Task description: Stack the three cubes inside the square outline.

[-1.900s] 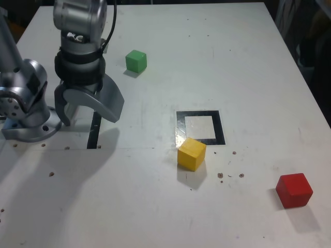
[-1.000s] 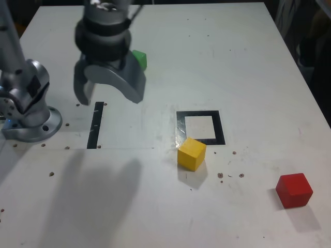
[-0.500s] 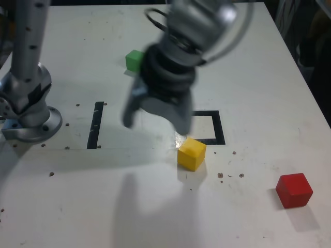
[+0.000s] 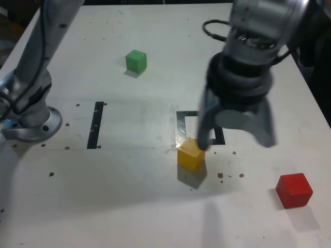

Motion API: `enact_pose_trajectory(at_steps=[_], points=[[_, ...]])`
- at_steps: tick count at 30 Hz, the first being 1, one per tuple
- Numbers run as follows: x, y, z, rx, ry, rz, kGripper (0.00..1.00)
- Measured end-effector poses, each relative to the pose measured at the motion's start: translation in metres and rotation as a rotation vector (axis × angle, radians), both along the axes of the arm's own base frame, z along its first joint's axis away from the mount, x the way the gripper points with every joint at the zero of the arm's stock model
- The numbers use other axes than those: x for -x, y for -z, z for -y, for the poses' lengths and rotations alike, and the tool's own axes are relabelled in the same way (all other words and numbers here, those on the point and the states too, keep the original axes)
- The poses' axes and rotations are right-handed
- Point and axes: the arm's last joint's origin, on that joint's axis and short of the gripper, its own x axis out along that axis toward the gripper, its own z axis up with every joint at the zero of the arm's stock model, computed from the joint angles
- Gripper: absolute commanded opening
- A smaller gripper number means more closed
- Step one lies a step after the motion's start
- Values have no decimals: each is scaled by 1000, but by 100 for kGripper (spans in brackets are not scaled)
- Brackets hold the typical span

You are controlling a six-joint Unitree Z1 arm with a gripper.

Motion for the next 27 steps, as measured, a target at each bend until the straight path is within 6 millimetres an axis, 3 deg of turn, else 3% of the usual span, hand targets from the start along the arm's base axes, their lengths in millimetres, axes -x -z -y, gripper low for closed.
enact_pose_trajectory(at_steps=[4, 9, 17, 27], points=[[-18, 1, 9, 35, 3, 41, 97], [-29, -19, 15, 102, -6, 137, 97], [-53, -21, 29, 204, -21, 229, 96], [-60, 16, 33, 181, -34, 125, 95]])
